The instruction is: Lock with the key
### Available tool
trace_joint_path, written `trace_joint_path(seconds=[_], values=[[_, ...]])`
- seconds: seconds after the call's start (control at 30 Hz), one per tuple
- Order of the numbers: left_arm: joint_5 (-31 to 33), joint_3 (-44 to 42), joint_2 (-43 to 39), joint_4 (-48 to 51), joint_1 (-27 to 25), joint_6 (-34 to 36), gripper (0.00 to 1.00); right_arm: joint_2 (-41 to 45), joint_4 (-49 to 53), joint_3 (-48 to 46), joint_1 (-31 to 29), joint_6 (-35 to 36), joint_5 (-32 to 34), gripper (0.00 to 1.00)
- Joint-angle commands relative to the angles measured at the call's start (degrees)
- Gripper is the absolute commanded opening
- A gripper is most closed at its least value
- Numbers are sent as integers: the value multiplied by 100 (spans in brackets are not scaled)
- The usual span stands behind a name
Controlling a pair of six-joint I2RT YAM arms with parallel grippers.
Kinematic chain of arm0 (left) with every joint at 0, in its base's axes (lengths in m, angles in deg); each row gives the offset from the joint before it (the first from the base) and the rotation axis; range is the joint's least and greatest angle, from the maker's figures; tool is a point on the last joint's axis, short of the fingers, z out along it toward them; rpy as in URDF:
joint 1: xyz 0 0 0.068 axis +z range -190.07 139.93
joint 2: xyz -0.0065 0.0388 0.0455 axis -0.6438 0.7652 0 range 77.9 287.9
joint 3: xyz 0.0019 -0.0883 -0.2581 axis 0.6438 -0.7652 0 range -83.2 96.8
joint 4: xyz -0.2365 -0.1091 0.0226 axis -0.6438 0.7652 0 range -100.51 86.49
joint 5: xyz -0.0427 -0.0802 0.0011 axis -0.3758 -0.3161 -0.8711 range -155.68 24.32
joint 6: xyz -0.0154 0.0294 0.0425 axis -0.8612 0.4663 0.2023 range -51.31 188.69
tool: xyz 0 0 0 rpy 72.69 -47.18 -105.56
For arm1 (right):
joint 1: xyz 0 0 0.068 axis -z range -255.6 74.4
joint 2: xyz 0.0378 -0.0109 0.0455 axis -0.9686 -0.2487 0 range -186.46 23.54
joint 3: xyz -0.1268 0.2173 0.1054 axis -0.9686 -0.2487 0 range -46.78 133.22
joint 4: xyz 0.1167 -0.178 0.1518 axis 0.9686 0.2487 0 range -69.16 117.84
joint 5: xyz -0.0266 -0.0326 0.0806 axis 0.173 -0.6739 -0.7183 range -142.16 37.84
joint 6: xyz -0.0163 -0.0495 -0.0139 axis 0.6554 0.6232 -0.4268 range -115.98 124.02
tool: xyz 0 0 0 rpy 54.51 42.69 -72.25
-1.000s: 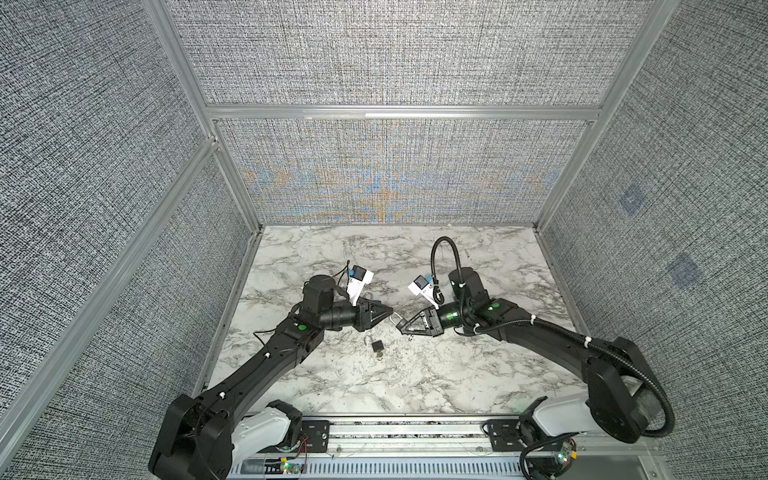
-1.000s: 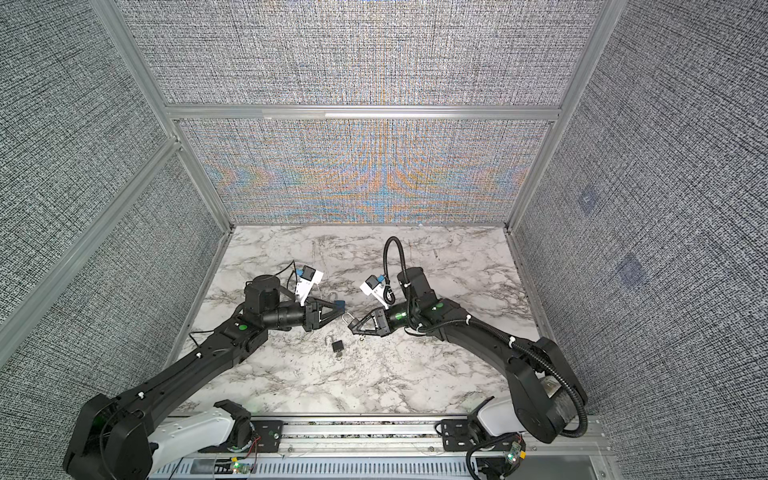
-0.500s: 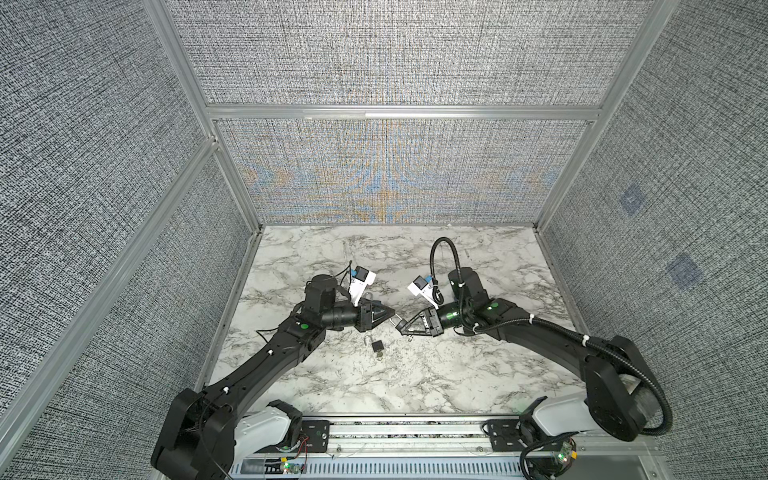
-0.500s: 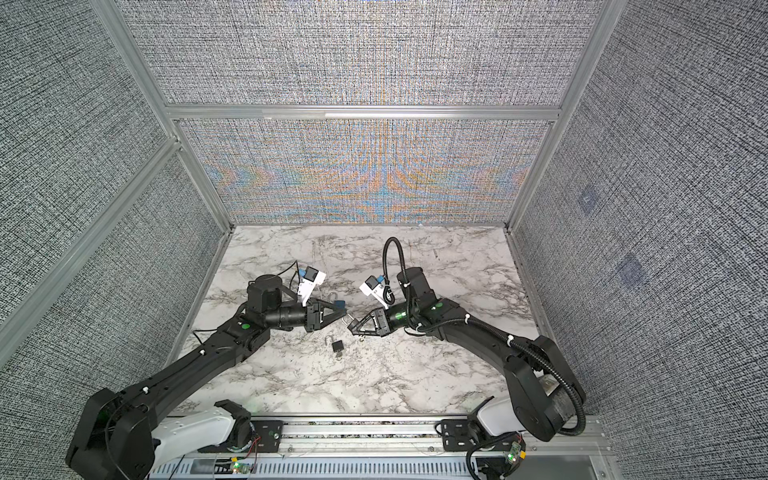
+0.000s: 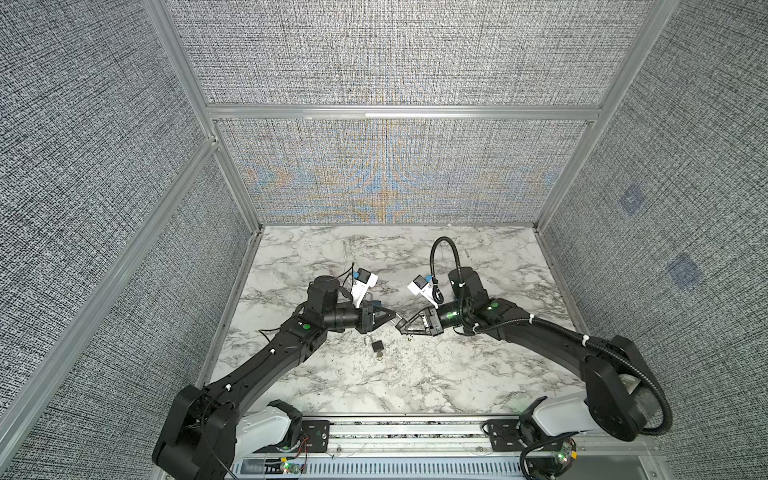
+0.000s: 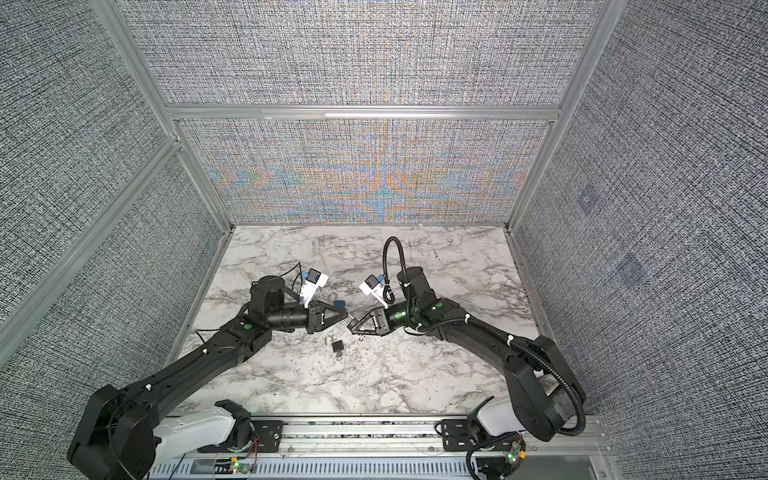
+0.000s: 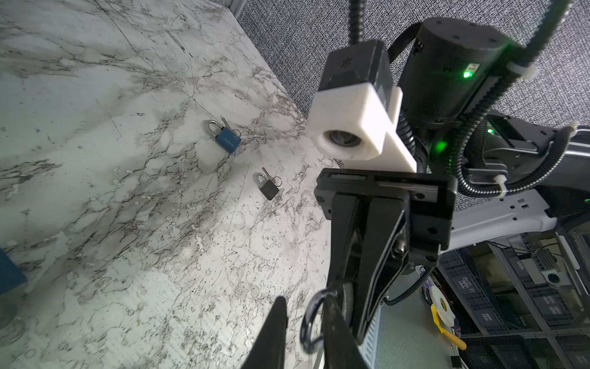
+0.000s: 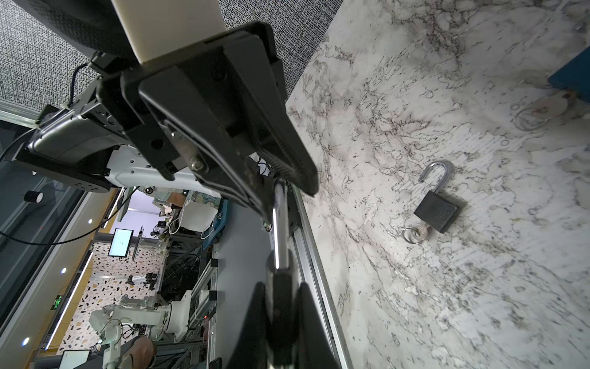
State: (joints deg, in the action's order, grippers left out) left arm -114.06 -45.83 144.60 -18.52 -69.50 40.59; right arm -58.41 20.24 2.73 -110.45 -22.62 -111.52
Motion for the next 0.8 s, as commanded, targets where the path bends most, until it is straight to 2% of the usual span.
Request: trace_joint_path(seconds=[0.0,0.5,0.77], values=[[-5,-6,-15,-61,4,41,21,-13,-188,49,5,-33,-94,0],[30,-77,123,-199,7,-7,0,153,-344,-5,-2,-198,-175,0],[-22,-100,126,-209,-2,-55,0,95,-503,-55,1,-276,-182,0]])
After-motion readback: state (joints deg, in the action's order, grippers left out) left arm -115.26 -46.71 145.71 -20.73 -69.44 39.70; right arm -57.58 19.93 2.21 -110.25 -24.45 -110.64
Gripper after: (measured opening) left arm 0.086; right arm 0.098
